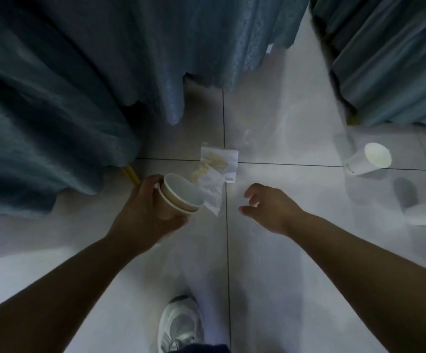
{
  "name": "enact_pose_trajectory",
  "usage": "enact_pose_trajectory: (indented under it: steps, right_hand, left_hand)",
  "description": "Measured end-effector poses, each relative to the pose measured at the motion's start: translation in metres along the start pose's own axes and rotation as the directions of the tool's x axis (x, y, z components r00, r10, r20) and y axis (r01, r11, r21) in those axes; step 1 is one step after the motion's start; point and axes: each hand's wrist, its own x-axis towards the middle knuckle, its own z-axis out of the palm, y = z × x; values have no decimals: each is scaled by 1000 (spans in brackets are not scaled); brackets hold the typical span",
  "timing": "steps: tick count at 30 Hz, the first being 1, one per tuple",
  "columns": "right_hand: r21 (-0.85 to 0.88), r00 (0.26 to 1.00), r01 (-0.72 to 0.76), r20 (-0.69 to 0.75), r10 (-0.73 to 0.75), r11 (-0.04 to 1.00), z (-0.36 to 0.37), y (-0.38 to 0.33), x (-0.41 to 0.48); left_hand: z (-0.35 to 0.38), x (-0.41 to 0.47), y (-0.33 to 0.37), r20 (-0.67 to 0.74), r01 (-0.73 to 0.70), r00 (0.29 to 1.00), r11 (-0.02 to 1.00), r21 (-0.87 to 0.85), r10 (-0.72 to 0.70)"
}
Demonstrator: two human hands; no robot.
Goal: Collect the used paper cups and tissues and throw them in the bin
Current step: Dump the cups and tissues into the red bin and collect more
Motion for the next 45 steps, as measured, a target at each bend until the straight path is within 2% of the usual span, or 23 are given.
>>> enact_pose_trajectory:
  steps: [5,8,18,22,25,28,31,32,33,34,37,41,43,45]
  right_hand:
    - [-226,993,89,-50,-103,970,36,4,81]
    - [-323,990,102,-60,-128,941,57,20,121]
    - [-490,987,145,16,-157,859,90,11,205]
    - [-518,974,214,48,-222,828,89,22,228]
    - [-581,952,275,55,-300,766,82,31,231]
    - [-532,926,338,44,-374,776,76,37,226]
    - [-570,868,452,105,-485,686,66,53,214]
    - [-584,873,441,102,-477,682,62,58,210]
    - [-580,867,426,43,-496,694,55,62,206]
    - [-508,868,413,-32,-495,756,48,69,203]
    - [-415,869,399,-115,-482,818,11,83,189]
    - [-267,887,276,-299,-352,923,-43,104,169]
    - [-195,863,256,-394,-315,947,-66,127,156]
    - [-159,854,255,-425,-299,954,-83,149,140]
  left_hand:
    - [34,35,-43,-18,79,997,997,10,-79]
    - [54,57,-60,-49,72,996,997,5,-72]
    - [68,72,-75,-130,104,986,994,-34,-107]
    - [71,75,-90,-141,146,979,988,-39,-150]
    - [76,73,-92,-125,181,975,983,-30,-184]
    - [81,76,-83,-97,169,981,986,5,-168]
    - [88,89,-66,-88,125,989,991,54,-120]
    - [91,94,-60,-90,110,990,992,68,-104]
    - [93,98,-53,-92,91,992,993,81,-83]
    - [96,103,-45,-89,70,994,993,92,-62]
    - [104,113,-19,-65,12,998,993,117,-5]
    - [114,132,20,-9,-90,996,984,155,93]
    - [122,142,43,5,-136,991,976,171,137]
    - [135,151,65,14,-166,986,970,179,166]
